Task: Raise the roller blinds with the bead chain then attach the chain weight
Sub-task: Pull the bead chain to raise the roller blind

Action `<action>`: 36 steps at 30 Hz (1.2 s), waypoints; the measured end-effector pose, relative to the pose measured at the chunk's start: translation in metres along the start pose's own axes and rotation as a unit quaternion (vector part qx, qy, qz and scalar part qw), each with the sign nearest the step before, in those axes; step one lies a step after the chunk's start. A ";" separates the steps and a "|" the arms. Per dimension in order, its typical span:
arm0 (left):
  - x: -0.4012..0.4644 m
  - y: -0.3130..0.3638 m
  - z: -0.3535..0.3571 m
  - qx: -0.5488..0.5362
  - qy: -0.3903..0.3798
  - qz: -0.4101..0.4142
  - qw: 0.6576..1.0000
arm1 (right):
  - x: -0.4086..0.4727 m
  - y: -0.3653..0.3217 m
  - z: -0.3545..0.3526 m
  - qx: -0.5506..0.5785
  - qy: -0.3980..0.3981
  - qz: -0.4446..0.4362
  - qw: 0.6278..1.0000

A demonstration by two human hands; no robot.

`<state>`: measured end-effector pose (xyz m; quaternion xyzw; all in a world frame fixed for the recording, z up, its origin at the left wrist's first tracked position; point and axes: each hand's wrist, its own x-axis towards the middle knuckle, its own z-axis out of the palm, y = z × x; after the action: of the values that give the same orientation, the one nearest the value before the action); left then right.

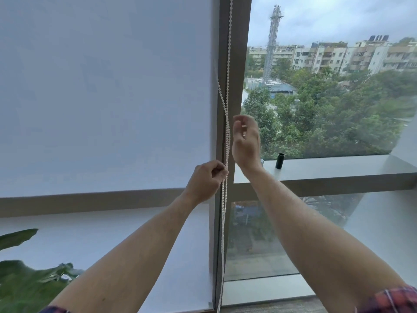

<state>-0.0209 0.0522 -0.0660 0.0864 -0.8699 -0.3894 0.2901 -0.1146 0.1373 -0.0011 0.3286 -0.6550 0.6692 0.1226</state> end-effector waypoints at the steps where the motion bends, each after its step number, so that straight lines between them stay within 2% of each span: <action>1: -0.001 0.000 0.000 -0.006 -0.001 -0.002 1.000 | 0.008 -0.003 -0.001 0.001 -0.010 0.006 1.000; 6: -0.004 -0.003 0.001 -0.021 -0.006 -0.010 1.000 | 0.029 -0.013 -0.002 0.067 -0.125 0.021 0.990; 8: -0.005 -0.004 -0.001 -0.029 0.006 -0.012 0.999 | 0.025 -0.009 0.001 0.069 -0.138 0.016 0.988; 12: -0.002 -0.006 -0.006 -0.059 0.059 -0.024 0.996 | 0.014 0.002 0.006 0.046 -0.086 0.006 0.995; 16: 0.002 -0.009 -0.011 -0.079 0.120 -0.037 0.989 | -0.004 0.014 0.007 0.011 -0.089 -0.014 0.996; 20: 0.007 -0.005 -0.009 -0.072 0.186 -0.037 0.979 | -0.014 0.019 0.007 -0.011 -0.049 -0.041 0.998; 28: 0.028 0.025 -0.005 -0.046 0.306 0.003 0.951 | -0.027 0.014 0.015 -0.030 -0.026 -0.056 0.998; 32: 0.035 0.042 -0.007 -0.073 0.344 0.026 0.936 | -0.036 0.014 0.021 -0.017 -0.023 -0.043 0.999; 36: 0.037 0.051 -0.010 -0.092 0.333 0.057 0.937 | -0.045 0.018 0.023 -0.006 -0.023 -0.033 0.999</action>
<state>-0.0417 0.0668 -0.0073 0.1339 -0.6872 -0.3995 0.5918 -0.0850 0.1254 -0.0438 0.3647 -0.6503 0.6533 0.1312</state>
